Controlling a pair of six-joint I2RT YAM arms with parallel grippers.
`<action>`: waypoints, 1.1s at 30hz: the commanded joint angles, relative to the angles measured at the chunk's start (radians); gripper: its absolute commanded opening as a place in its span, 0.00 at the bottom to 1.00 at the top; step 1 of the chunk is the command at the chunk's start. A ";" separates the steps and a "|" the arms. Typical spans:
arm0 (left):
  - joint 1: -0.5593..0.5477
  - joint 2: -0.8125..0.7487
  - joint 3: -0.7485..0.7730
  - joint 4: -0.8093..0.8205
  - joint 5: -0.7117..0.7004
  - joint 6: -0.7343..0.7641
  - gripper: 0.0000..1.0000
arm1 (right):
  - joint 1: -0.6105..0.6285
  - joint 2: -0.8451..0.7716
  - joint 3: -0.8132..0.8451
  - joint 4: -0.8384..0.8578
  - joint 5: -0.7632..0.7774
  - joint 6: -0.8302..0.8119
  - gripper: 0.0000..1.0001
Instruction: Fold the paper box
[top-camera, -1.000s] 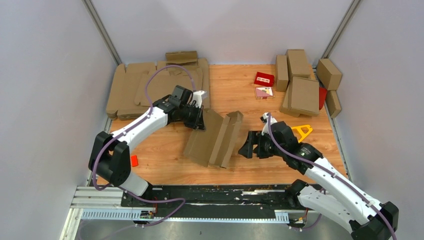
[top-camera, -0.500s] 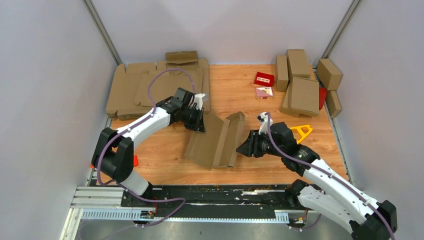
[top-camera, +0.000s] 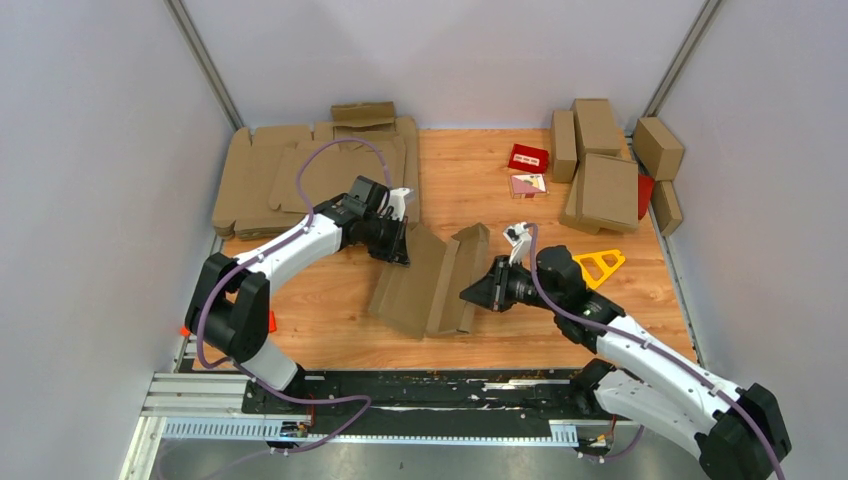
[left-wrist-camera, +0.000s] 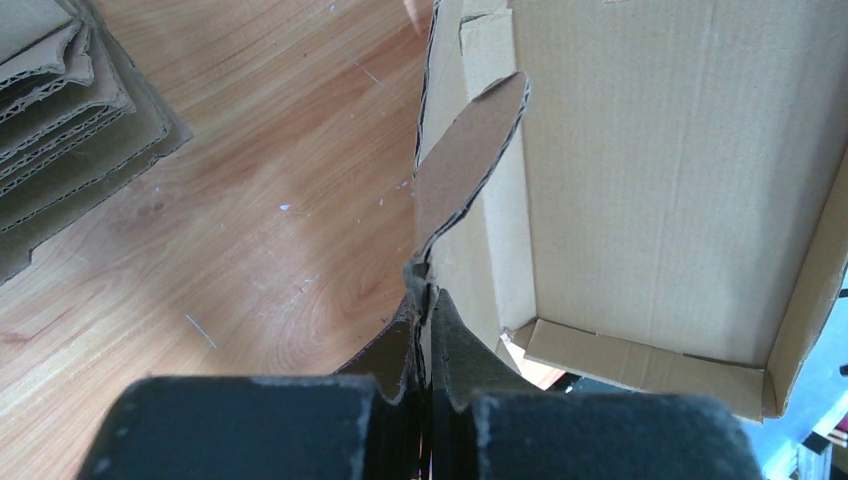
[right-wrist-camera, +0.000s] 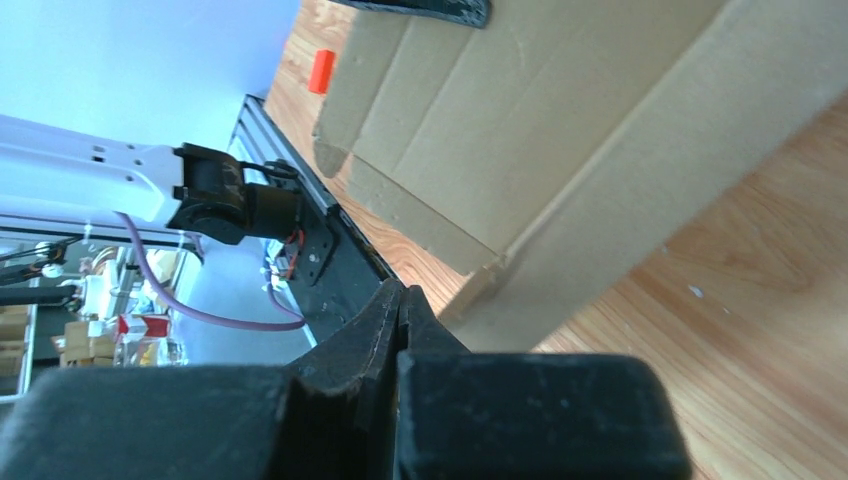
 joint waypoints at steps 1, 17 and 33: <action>0.001 0.019 -0.011 0.015 -0.044 0.033 0.00 | -0.003 0.036 -0.006 0.191 -0.064 0.045 0.00; 0.001 0.049 -0.008 0.006 -0.064 0.039 0.00 | 0.052 0.158 -0.195 0.634 -0.201 0.138 0.00; 0.003 0.057 -0.005 0.005 -0.058 0.039 0.00 | 0.083 0.274 -0.251 0.806 -0.160 0.168 0.00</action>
